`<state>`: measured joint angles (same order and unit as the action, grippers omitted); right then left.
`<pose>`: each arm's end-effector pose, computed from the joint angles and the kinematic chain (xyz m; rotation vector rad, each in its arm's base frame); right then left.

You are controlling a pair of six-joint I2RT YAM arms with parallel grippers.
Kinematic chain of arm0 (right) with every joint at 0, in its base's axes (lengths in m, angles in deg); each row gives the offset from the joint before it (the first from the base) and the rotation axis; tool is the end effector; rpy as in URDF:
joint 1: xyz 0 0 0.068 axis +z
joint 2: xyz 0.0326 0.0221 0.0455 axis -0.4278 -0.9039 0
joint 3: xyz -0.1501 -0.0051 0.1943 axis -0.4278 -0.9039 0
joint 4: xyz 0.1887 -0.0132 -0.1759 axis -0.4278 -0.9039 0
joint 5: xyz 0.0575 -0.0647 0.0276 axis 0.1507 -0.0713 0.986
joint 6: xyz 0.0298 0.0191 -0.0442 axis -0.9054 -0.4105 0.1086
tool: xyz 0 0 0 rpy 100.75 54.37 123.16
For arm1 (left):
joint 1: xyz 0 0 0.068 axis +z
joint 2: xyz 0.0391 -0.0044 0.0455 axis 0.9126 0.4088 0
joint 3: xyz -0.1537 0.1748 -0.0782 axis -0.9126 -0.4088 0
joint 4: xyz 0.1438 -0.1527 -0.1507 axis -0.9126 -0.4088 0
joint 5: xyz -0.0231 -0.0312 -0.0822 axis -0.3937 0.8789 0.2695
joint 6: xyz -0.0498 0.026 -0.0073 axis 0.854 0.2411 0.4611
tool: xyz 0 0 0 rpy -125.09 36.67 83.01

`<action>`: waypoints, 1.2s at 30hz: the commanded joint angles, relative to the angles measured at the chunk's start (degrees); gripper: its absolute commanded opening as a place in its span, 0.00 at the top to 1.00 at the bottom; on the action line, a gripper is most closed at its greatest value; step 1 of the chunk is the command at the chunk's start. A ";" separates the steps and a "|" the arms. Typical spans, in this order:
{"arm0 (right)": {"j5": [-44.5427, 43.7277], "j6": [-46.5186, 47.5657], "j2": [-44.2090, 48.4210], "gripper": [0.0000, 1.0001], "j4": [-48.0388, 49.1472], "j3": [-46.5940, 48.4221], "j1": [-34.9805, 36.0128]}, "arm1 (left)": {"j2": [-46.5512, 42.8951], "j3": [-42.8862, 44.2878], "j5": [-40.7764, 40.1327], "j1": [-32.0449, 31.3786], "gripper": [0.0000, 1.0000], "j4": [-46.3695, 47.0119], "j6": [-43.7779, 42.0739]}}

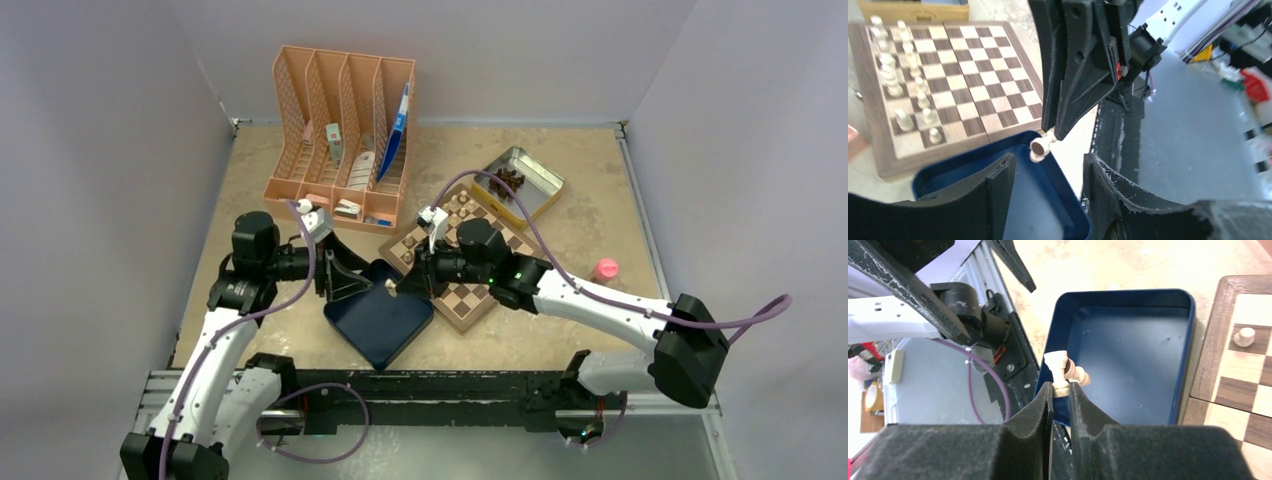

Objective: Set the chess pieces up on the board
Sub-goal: Place the chess piece on the chessboard.

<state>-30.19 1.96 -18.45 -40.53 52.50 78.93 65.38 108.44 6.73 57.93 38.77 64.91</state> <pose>0.1714 0.2543 0.2622 -0.7327 1.9004 1.2339 0.1783 -0.0620 0.2724 0.8207 1.7373 -1.3095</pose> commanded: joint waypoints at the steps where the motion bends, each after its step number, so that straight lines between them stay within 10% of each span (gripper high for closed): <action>1: 6.48 -0.42 2.28 0.90 1.07 -0.76 -0.22 | -2.20 2.25 5.50 -0.32 0.48 0.65 -16.29; 36: 14.01 0.95 -1.43 0.89 0.56 4.87 -0.17 | 8.39 2.41 6.76 -9.11 0.56 -7.15 -35.32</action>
<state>-18.08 2.35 -19.89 -40.51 54.22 78.89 73.64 108.70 12.19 49.12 32.01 32.54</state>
